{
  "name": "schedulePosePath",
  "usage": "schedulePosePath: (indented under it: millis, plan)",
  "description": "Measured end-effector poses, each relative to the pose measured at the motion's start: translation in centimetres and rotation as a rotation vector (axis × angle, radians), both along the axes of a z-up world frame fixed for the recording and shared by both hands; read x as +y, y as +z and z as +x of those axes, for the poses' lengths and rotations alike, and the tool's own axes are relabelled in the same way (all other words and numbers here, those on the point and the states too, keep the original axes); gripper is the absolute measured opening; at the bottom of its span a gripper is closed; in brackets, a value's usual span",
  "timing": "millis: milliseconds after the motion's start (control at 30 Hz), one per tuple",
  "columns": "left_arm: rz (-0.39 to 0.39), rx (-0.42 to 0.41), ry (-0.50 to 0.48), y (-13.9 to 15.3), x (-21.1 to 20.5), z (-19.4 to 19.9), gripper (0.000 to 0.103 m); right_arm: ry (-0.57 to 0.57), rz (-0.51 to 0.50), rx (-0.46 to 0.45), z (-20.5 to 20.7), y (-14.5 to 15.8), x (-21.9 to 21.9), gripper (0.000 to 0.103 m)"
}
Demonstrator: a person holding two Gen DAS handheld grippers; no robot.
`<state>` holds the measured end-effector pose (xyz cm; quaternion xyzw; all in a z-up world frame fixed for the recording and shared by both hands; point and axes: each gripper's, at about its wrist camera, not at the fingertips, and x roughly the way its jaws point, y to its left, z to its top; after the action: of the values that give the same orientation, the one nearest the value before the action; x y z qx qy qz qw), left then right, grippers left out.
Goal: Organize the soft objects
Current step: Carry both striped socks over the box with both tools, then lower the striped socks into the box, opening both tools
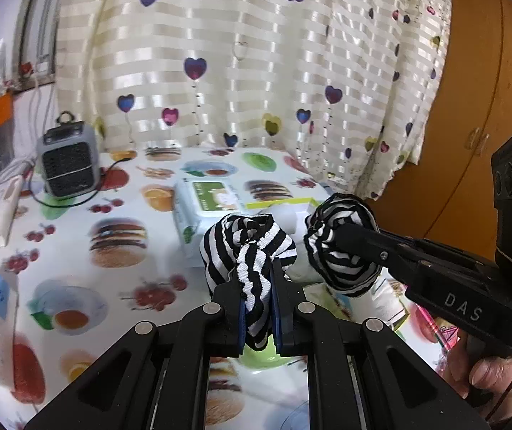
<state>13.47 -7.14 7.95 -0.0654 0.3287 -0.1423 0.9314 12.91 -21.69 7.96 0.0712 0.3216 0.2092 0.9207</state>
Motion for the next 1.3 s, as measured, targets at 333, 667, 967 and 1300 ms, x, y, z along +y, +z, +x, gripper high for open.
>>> schedulePosePath:
  millis: [333,667,967,1300]
  plan:
    - [-0.003,0.018,-0.064,-0.7,-2.8,1.9,0.010,-0.096,0.009,0.011,1.2,-0.6,-4.5,0.009]
    - [0.006,0.030,-0.098,-1.3,-4.8,3.7,0.010,-0.162,0.011,0.036,2.7,-1.9,-7.8,0.009]
    - [0.015,0.048,-0.114,-2.1,-5.8,5.4,0.010,-0.162,-0.005,0.062,5.0,-3.2,-8.2,0.009]
    - [0.032,0.095,-0.138,-3.6,-7.7,8.4,0.010,-0.148,-0.036,0.106,8.1,-4.8,-7.8,0.009]
